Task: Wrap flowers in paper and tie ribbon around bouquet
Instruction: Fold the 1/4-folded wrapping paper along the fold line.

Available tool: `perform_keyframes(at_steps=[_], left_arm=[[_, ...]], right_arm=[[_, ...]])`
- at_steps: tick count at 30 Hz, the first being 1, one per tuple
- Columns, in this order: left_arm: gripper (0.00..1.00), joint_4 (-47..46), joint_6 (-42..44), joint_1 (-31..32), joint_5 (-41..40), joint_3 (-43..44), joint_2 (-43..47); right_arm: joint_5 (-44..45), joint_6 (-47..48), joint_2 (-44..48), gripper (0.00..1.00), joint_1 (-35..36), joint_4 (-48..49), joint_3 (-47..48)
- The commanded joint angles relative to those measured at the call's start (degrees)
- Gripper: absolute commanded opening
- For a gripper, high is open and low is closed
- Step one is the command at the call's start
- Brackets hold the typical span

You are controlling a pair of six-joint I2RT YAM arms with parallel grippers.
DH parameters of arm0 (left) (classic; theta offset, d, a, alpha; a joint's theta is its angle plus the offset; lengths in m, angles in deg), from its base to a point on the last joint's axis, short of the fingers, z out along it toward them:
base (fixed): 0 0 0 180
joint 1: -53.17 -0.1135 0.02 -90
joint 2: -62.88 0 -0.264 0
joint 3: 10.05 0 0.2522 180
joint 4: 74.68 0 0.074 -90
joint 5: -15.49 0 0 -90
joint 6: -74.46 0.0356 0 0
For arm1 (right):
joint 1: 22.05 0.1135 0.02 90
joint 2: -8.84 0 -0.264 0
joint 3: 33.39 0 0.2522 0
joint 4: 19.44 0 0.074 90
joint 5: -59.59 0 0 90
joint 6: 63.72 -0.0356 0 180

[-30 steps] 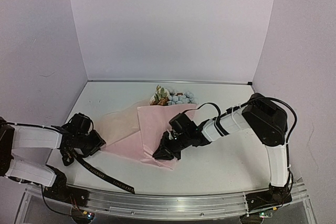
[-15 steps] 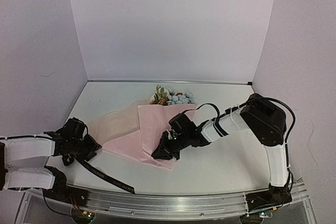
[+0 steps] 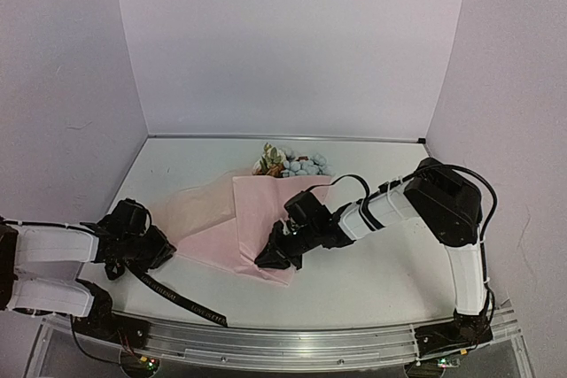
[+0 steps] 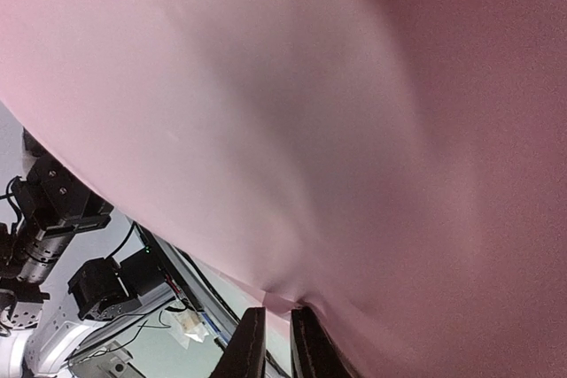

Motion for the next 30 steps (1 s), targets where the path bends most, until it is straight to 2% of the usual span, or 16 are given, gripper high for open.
perform_keyframes(at_steps=[1, 6, 11, 12, 16, 20, 22, 25, 30], left_arm=[[0.15, -0.06, 1.24, -0.15, -0.27, -1.13, 0.43], [0.01, -0.30, 3.49, -0.15, -1.30, -1.03, 0.97], [0.01, -0.49, 4.10, -0.15, -1.62, -1.41, 3.67], [0.03, -0.26, 4.09, -0.15, -1.47, -1.41, 4.08], [0.23, 1.84, 3.27, -0.15, -2.39, -1.64, 6.60], [0.35, 2.11, 2.67, -0.14, -2.63, -2.30, 7.98], [0.43, 1.51, 2.50, -0.15, -2.25, -2.61, 7.62], [0.48, 0.99, 2.49, -0.14, -2.38, -2.33, 6.08], [0.50, -1.82, 3.11, -0.15, -2.85, -1.50, 3.05]], right_arm=[[2.51, -1.23, -0.83, 0.11, 0.34, -5.00, 0.78], [1.71, -1.38, -0.08, 0.11, 0.38, -6.24, 3.29], [1.42, -0.73, -1.22, 0.11, 0.25, -8.49, 6.73], [1.47, -0.77, -1.48, 0.12, 0.26, -8.79, 7.30], [1.32, -0.60, -2.87, 0.12, 0.28, -10.22, 10.43], [1.16, -0.68, -3.99, 0.12, 0.30, -11.41, 12.86], [1.22, -0.36, -4.62, 0.12, 0.30, -11.70, 13.79], [0.90, -0.76, -5.67, 0.12, 0.30, -11.70, 15.56], [0.49, -1.14, -5.96, 0.12, 0.26, -13.28, 16.86]])
